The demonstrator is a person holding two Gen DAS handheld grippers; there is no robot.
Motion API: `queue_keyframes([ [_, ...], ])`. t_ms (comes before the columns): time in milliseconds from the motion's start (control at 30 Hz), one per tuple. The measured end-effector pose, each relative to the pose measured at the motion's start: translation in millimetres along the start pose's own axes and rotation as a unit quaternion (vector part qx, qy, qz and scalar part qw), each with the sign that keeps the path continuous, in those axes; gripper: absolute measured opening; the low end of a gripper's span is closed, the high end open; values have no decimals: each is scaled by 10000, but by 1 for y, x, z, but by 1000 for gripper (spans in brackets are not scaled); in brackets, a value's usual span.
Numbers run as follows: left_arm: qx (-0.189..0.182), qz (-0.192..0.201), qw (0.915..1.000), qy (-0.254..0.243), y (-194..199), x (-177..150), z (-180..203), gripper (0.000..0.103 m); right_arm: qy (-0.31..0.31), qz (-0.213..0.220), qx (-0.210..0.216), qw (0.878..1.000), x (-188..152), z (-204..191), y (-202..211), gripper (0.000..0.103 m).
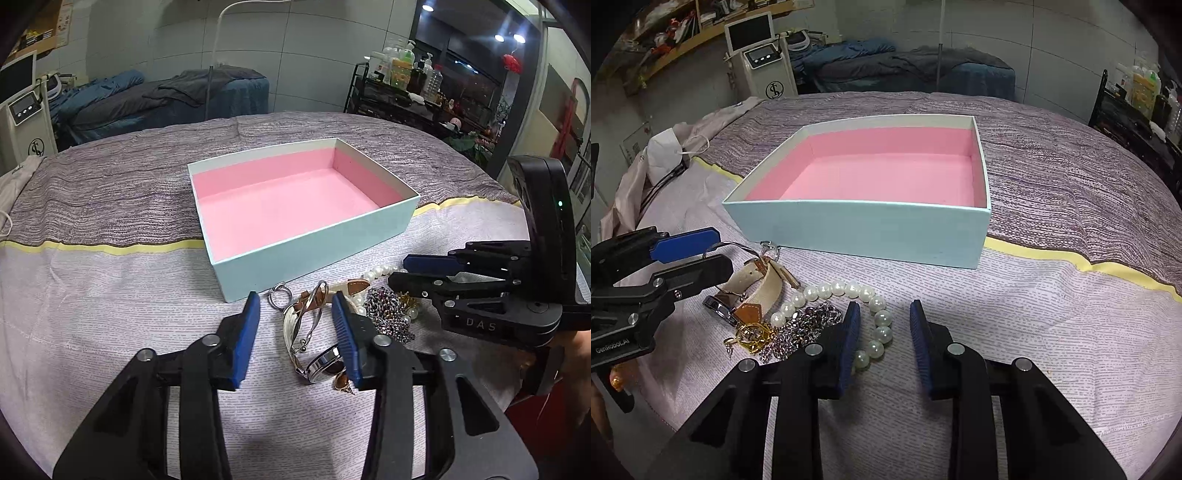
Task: Organize jewelry
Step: 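Grasp the thin silver bangle with the left gripper while the right gripper grasps the silver chain, then lift and carry the bangle with the left gripper while the right gripper carries the chain over the pink box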
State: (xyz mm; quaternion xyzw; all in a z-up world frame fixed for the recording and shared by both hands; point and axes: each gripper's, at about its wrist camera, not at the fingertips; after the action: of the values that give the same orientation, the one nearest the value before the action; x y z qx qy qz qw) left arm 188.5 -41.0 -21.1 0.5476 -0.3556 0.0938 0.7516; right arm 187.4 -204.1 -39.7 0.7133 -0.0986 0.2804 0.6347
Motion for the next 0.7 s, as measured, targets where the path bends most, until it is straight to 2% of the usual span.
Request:
queue_keyframes([
  [33, -18, -5, 10000, 11, -1, 1, 0, 22, 41, 5, -16, 10000, 0, -1, 0, 19],
  [67, -2, 0, 10000, 21, -2, 1, -1, 18, 51, 5, -4, 10000, 0, 0, -1, 15],
  [167, -6, 72, 10000, -29, 0, 1, 0, 10, 28, 60, 133, 9999, -2, 3, 0, 10],
  [233, -25, 147, 9999, -81, 2, 1, 3, 6, -5, 152, 233, 9996, -4, 3, 2, 9],
  [333, -17, 256, 9996, -115, 7, 1, 7, 4, -77, 302, 361, 9989, -8, 4, 9, 9],
  [433, -57, 367, 9992, -125, 15, 3, 10, 3, -5, 481, 334, 9983, -12, 4, 21, 9],
  [533, -50, 419, 9990, -128, 18, 6, 11, 3, 52, 476, 231, 9986, -14, 5, 24, 9],
  [600, -51, 423, 9990, -136, 18, 7, 12, 3, 253, 491, 150, 9984, -15, 0, 24, 15],
  [633, -48, 418, 9990, -145, 18, 7, 13, 3, 260, 566, 84, 9980, -15, -2, 26, 31],
  [667, -44, 420, 9990, -141, 18, 6, 13, 3, 262, 657, 84, 9975, -16, -4, 30, 42],
  [700, -40, 422, 9990, -134, 18, 6, 13, 3, 306, 705, 150, 9969, -15, -6, 33, 42],
])
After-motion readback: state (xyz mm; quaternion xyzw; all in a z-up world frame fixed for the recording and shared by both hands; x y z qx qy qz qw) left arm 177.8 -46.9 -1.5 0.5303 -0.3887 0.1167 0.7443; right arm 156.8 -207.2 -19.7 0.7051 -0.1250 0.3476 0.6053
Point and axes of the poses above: each gripper's, at about its wrist camera, not at the fingertips, and y roughly against the way its jaws point, z to its right, x to its top, and after that the axes turned 5 degrees about -z, right-handed
